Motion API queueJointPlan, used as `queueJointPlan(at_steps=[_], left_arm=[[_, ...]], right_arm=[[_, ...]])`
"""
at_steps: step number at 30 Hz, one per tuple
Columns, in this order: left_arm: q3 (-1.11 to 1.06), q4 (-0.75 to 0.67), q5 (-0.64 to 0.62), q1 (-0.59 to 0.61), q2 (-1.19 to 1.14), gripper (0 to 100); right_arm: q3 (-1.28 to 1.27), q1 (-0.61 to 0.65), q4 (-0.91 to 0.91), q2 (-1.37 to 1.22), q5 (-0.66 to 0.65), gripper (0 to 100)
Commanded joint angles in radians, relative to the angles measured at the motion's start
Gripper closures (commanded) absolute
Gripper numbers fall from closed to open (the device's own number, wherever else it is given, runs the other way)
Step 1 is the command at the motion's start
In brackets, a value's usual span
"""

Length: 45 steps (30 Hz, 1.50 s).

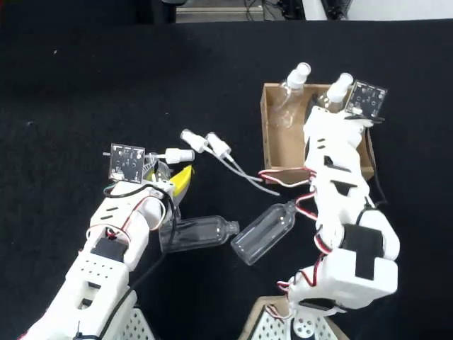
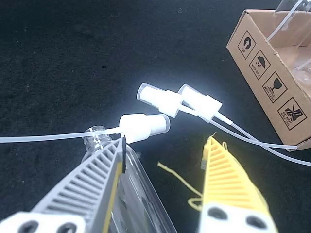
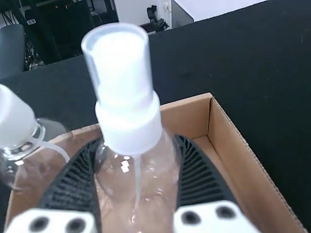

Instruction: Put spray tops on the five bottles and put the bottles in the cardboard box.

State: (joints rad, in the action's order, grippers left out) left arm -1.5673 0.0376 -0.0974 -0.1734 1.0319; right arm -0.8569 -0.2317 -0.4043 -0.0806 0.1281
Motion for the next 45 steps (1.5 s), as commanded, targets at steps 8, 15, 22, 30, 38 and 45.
queueJointPlan(at_steps=[8, 15, 22, 30, 38, 45], left_arm=[[0.008, -0.025, -0.006, -0.005, 0.014, 75], [0.008, -0.025, -0.006, -0.005, 0.014, 75], [0.008, -0.025, -0.006, -0.005, 0.014, 75], [0.007, -0.025, -0.006, -0.005, 0.014, 75], [0.007, -0.025, -0.006, -0.005, 0.014, 75], [0.007, -0.025, -0.006, -0.005, 0.014, 75]], right_arm=[[0.127, -0.012, -0.034, -0.056, -0.077, 98.7], [0.174, -0.012, -0.034, -0.116, -0.077, 98.5], [0.206, -0.014, -0.032, -0.125, -0.077, 98.6], [0.208, -0.011, -0.031, -0.127, -0.072, 98.4], [0.225, -0.006, -0.034, -0.127, -0.077, 98.3], [0.292, -0.009, -0.028, -0.177, -0.077, 98.3]])
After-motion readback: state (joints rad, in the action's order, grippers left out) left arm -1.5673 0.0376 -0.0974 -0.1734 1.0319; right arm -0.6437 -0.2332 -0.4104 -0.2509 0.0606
